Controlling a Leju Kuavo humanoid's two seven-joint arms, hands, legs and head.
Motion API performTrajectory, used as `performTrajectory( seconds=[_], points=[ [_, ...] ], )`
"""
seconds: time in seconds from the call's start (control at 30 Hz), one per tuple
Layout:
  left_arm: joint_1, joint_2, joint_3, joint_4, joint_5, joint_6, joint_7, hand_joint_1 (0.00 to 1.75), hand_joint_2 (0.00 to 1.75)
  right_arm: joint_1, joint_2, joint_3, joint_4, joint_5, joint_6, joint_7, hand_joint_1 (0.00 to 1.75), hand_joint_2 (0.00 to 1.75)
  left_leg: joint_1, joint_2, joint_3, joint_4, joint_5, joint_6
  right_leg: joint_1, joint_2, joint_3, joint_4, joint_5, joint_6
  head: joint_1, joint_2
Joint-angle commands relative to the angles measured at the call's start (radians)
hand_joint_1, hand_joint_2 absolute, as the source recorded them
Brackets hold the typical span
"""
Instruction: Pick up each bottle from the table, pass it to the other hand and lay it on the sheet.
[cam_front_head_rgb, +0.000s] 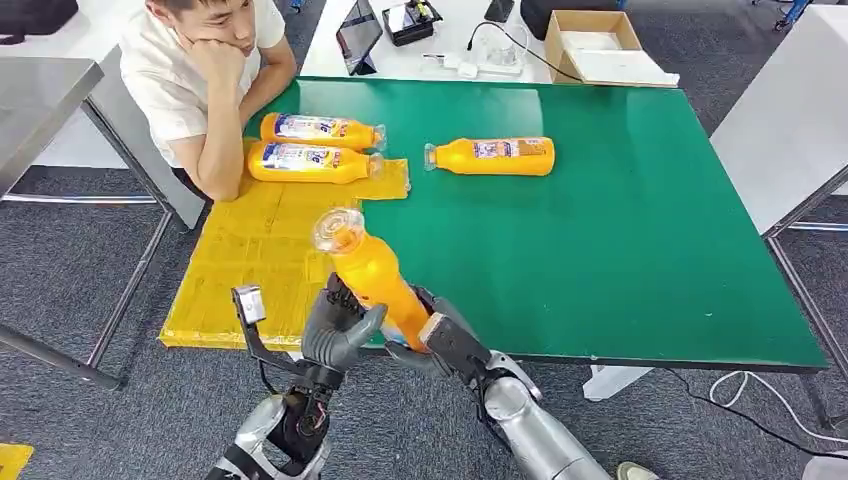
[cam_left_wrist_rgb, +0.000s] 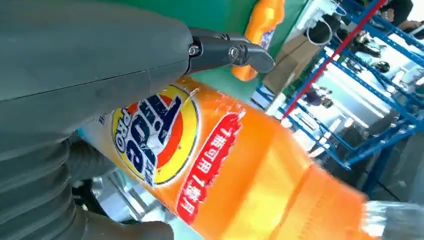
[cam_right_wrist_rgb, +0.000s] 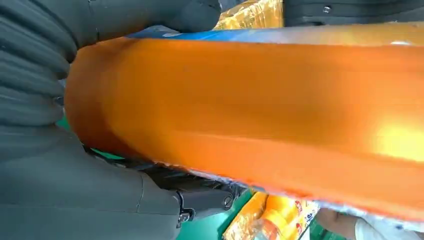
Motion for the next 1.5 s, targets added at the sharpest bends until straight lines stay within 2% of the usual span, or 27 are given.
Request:
performTrajectory(
  seconds=[0.03, 0.47, 0.73, 0.9, 0.93, 0.97, 1.33, 1.37, 1.4, 1.5],
  points=[
    [-0.085, 0.016, -0.032, 0.108, -0.067, 0.043, -0.016, 1.75, 1.75, -0.045, -0.002, 0.095, 0.061, 0.01, -0.004, -0.008, 1.75, 1.75, 0.001, -0.001, 0.002, -0.001, 0.0, -0.001, 0.001, -0.001, 0.002, -0.001, -0.001, -0.002, 0.0, 0.0],
    [-0.11, 0.026, -0.062, 0.147, -0.175, 0.076, -0.022, 1.75, 1.75, -0.062, -0.009, 0.129, 0.042, 0.053, -0.072, 0.021, 1.75, 1.75, 0.001, 0.001, 0.004, 0.0, -0.001, -0.002, 0.001, 0.0, 0.004, -0.001, -0.001, -0.003, 0.0, 0.0],
    [-0.109, 0.026, -0.061, 0.144, -0.18, 0.078, -0.022, 1.75, 1.75, -0.062, -0.008, 0.128, 0.04, 0.054, -0.076, 0.026, 1.75, 1.75, 0.001, 0.0, 0.002, 0.0, -0.001, -0.001, 0.001, -0.001, 0.002, 0.0, -0.001, -0.002, 0.0, 0.0],
    [-0.088, 0.039, -0.044, 0.088, -0.226, 0.095, -0.041, 1.75, 1.75, -0.062, -0.012, 0.128, 0.051, 0.089, -0.139, 0.065, 1.75, 1.75, 0.002, 0.001, 0.004, 0.0, -0.002, -0.002, 0.002, 0.001, 0.004, 0.0, -0.002, -0.003, 0.0, 0.0],
    [-0.078, 0.042, -0.032, 0.069, -0.231, 0.1, -0.041, 1.75, 1.75, -0.055, -0.014, 0.124, 0.049, 0.096, -0.158, 0.071, 1.62, 1.75, 0.001, 0.001, 0.002, 0.0, -0.001, -0.001, 0.001, 0.0, 0.002, 0.0, -0.001, -0.002, 0.0, 0.0],
    [-0.073, 0.044, -0.024, 0.059, -0.232, 0.103, -0.041, 1.75, 1.75, -0.051, -0.015, 0.124, 0.044, 0.106, -0.176, 0.072, 1.34, 1.75, 0.002, 0.001, 0.004, 0.0, -0.002, -0.002, 0.002, 0.001, 0.004, 0.0, -0.002, -0.003, 0.0, 0.0],
    [-0.069, 0.048, -0.018, 0.049, -0.233, 0.103, -0.04, 1.75, 1.75, -0.047, -0.016, 0.125, 0.041, 0.107, -0.177, 0.072, 1.34, 1.75, 0.002, 0.001, 0.004, 0.0, -0.002, -0.002, 0.002, 0.0, 0.004, -0.001, -0.001, -0.003, 0.0, 0.0],
    [-0.068, 0.046, -0.014, 0.051, -0.238, 0.107, -0.041, 1.75, 1.75, -0.044, -0.016, 0.123, 0.034, 0.118, -0.2, 0.074, 0.35, 1.75, 0.001, 0.0, 0.003, 0.0, -0.001, -0.002, 0.001, 0.0, 0.003, 0.0, -0.001, -0.002, 0.0, 0.0],
    [-0.067, 0.047, -0.011, 0.047, -0.242, 0.114, -0.043, 1.75, 1.75, -0.037, -0.015, 0.118, 0.026, 0.124, -0.22, 0.071, 0.0, 1.75, 0.002, 0.0, 0.004, 0.0, -0.002, -0.002, 0.002, 0.0, 0.005, 0.0, -0.002, -0.003, 0.0, 0.0],
    [-0.057, 0.062, 0.029, 0.015, -0.279, 0.153, -0.055, 1.75, 1.75, -0.014, -0.021, 0.121, -0.004, 0.185, -0.308, 0.086, 0.0, 1.75, 0.002, 0.001, 0.004, 0.0, -0.002, -0.002, 0.002, 0.001, 0.004, 0.0, -0.002, -0.003, 0.0, 0.0]
  ],
)
